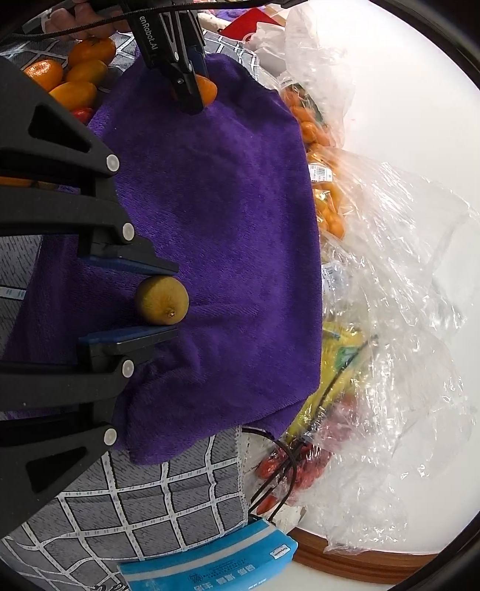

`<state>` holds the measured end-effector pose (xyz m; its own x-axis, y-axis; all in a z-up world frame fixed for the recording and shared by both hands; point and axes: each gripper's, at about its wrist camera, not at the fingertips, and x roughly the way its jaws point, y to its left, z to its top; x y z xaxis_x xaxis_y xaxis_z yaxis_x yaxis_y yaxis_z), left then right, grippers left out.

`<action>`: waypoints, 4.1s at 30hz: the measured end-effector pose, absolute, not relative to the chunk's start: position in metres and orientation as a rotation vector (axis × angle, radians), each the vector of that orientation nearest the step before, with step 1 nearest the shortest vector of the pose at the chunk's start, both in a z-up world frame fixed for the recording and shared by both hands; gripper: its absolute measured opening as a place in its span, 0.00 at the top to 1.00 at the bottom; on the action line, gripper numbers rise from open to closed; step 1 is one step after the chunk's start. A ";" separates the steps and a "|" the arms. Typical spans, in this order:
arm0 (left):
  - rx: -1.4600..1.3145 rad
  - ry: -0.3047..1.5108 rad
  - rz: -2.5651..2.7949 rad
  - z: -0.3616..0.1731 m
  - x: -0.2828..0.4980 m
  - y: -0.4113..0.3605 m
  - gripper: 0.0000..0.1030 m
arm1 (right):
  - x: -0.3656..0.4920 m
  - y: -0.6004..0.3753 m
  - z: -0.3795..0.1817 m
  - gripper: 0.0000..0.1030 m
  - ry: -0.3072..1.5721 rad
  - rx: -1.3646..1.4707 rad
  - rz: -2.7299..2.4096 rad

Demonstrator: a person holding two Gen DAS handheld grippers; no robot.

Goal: Organize fruits
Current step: 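Carry both fruits onto the purple towel and open both tools, then lift both tools back from the towel toward the fruit row, then grasp a tangerine with the right tool while the left tool grasps a large orange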

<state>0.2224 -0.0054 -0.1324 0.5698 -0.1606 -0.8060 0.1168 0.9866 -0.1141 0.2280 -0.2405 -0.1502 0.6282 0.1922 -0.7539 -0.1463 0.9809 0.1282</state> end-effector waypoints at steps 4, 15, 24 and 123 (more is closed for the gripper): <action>-0.049 0.955 -0.171 -0.132 0.220 -0.006 0.60 | 0.225 -0.242 -0.146 0.72 0.857 0.063 0.198; -0.017 0.864 -0.180 -0.089 0.193 -0.015 0.38 | 0.190 -0.237 -0.093 0.33 0.760 0.055 0.142; 0.089 0.780 -0.177 -0.053 0.131 -0.021 0.28 | 0.131 -0.236 -0.059 0.33 0.704 0.051 0.069; -0.049 0.951 -0.159 -0.123 0.069 0.038 0.29 | 0.114 -0.189 -0.151 0.69 0.865 0.011 0.220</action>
